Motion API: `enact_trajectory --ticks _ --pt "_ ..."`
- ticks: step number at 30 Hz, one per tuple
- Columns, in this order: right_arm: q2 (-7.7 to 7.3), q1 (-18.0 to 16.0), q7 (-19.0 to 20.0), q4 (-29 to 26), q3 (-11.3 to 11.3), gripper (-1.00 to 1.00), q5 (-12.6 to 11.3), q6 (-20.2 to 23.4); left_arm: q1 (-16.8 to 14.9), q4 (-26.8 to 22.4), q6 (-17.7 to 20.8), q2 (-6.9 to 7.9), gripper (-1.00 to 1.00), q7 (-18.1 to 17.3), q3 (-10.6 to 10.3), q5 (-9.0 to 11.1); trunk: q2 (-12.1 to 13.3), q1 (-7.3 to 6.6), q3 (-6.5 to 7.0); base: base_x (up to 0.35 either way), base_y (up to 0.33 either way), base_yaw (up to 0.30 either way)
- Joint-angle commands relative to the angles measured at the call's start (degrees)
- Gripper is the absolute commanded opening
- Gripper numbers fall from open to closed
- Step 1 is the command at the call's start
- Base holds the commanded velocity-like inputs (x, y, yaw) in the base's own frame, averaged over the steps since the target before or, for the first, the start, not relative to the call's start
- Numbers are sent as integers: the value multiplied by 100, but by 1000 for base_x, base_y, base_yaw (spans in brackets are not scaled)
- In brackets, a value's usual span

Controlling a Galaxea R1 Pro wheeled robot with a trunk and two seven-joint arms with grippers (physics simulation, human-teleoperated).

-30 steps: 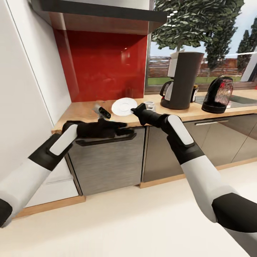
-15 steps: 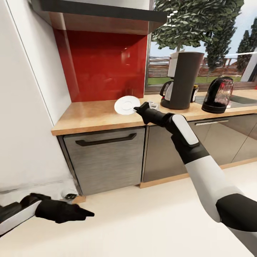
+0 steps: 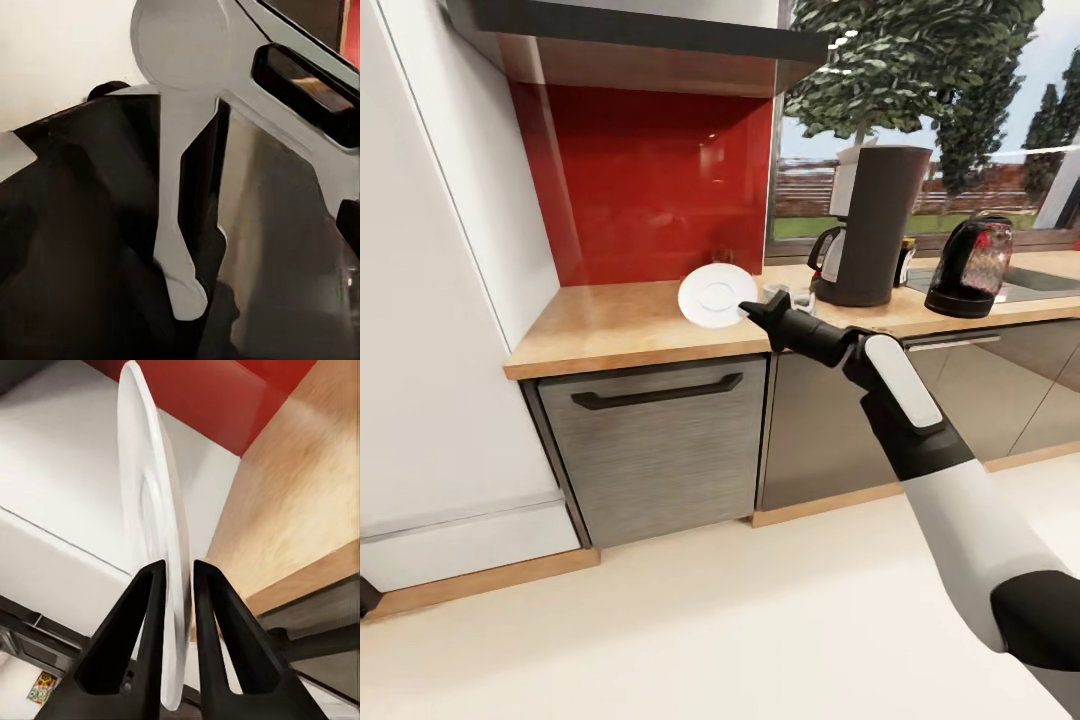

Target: Set up a coffee station on the kitchen countertop: keep the coffee maker on the countertop, move the bottle of coffee from the kitchen shelf to the counter next to the coffee maker, place a paper coffee filter on top of the coffee maker, put the saucer next to the coffee maker with the coffee cup on the saucer, and place the electric kettle next to the coffee maker.

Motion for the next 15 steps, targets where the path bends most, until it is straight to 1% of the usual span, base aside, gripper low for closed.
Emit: enact_trajectory --ticks 1,3,4,5,6,7,8,9,10,11,12,13,14,15 --pt "-10 38 -44 -20 1 -100 -70 83 194 423 -34 -143 100 -8 -46 128 -3 -1 -5 0 0 0" --pt "-12 54 -43 -24 -3 -100 -70 130 278 739 -52 -306 100 -8 -22 164 -3 -1 -5 0 0 0" --pt "-13 67 -42 -28 -6 -100 -69 172 364 1286 -69 -578 100 -8 149 195 -3 -1 -5 0 0 0" --pt "-17 70 -41 -29 -7 -100 -69 180 384 1489 -72 -676 100 -8 274 201 -3 -1 -5 0 0 0" --pt "-27 76 -41 -30 -10 -100 -69 193 424 1916 -77 -889 100 -8 656 211 -3 -1 -5 0 0 0" --pt "-55 79 -41 -30 -11 -100 -70 204 482 2237 -82 -1087 100 -8 1235 215 -3 -1 -5 0 0 0" --pt "-68 80 -41 -31 -12 -100 -70 208 507 2348 -85 -1159 100 -8 1470 216 -3 -1 -5 0 0 0" --pt "-90 82 -41 -31 -9 -100 -70 215 582 2506 -93 -1267 100 -11 1960 215 -3 -1 -5 0 0 0" --pt "-90 82 -41 -31 -9 -100 -70 215 582 2506 -93 -1267 100 -11 1960 215 -3 -1 -5 0 0 0" --pt "-106 85 -40 -31 -9 -100 -70 222 639 2607 -100 -1337 100 -14 2284 214 -3 -1 -5 0 0 0" --pt "-114 86 -40 -31 -8 -100 -72 224 659 2643 -102 -1362 100 -14 2400 213 -3 -1 -5 0 0 0" --pt "-151 95 -39 -28 -7 -100 -78 238 700 2713 -107 -1414 100 -16 2625 212 -3 -1 -5 0 0 0" --pt "-189 136 -37 -12 -7 -100 -84 458 727 2759 -110 -1462 100 -17 2782 210 -3 -1 -5 0 0 0" --pt "-198 152 -33 -13 -14 -100 -86 622 733 2768 -108 -1475 100 -17 2819 210 -3 -1 -5 0 0 0"
